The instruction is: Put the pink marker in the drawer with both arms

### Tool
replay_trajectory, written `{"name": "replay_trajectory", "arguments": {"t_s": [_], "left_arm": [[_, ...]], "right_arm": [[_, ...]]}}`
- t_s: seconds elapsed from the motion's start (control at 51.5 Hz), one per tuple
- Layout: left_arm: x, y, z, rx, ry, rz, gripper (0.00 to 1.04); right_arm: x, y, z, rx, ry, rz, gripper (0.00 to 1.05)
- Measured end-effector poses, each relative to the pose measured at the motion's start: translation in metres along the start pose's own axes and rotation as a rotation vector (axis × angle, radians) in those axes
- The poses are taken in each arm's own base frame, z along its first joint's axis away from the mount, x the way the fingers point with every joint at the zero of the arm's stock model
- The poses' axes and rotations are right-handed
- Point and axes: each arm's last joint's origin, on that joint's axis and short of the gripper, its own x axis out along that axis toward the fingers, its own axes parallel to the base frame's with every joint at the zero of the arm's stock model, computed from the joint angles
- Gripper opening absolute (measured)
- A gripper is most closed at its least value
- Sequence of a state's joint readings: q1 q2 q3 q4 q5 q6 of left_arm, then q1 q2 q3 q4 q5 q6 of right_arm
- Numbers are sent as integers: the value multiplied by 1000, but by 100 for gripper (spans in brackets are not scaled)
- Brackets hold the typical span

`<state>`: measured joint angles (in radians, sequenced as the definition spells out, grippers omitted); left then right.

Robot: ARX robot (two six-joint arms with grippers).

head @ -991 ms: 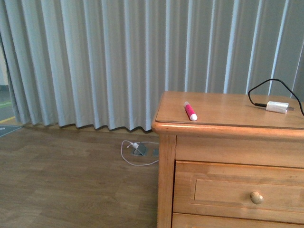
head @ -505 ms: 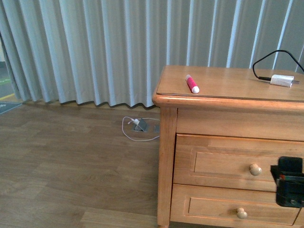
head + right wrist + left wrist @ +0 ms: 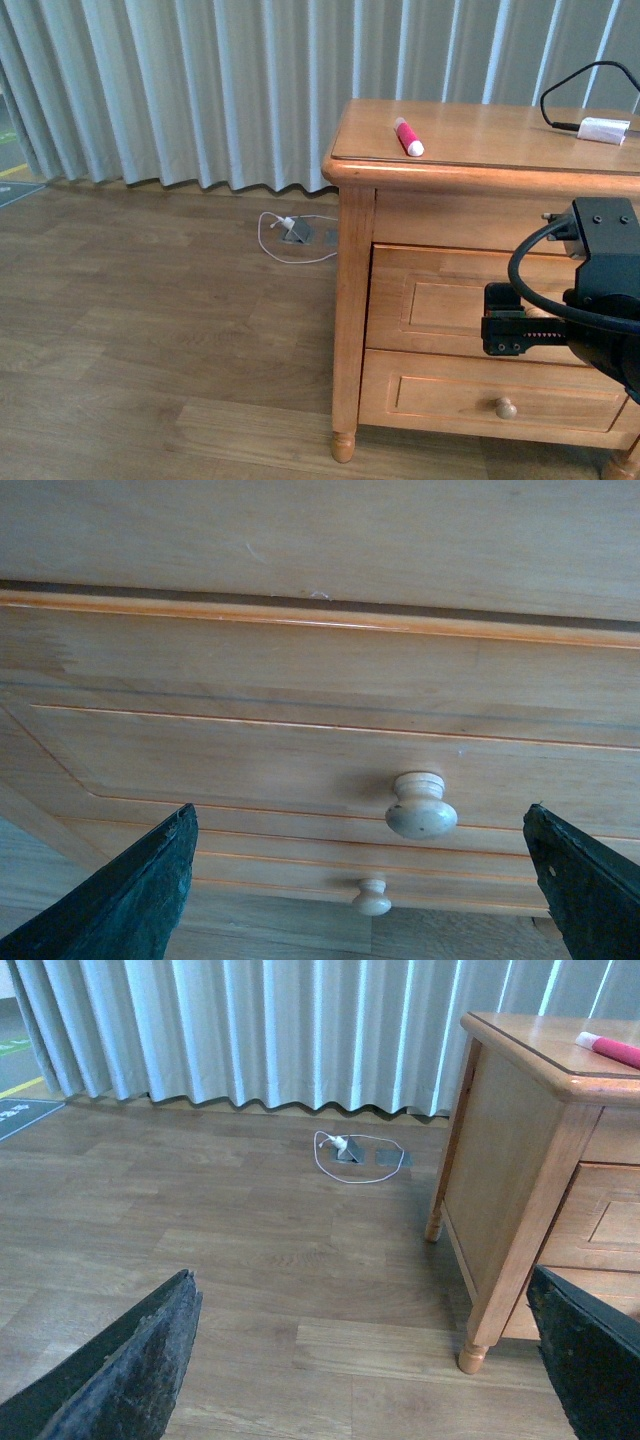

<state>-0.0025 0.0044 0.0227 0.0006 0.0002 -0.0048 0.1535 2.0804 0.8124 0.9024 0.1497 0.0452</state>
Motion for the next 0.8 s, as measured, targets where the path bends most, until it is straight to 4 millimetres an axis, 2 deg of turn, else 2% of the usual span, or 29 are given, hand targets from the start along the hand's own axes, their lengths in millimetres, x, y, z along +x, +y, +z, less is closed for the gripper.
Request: {"name": "replay_trajectory", "arguments": {"t_s": [0.272, 0.797], "left_arm": [[0, 0, 0, 0, 0, 0, 99], [0, 0, 0, 0, 0, 0, 99]], "right_arm": [[29, -2, -9, -7, 12, -23, 96], [46, -18, -20, -22, 49, -80, 96]]}}
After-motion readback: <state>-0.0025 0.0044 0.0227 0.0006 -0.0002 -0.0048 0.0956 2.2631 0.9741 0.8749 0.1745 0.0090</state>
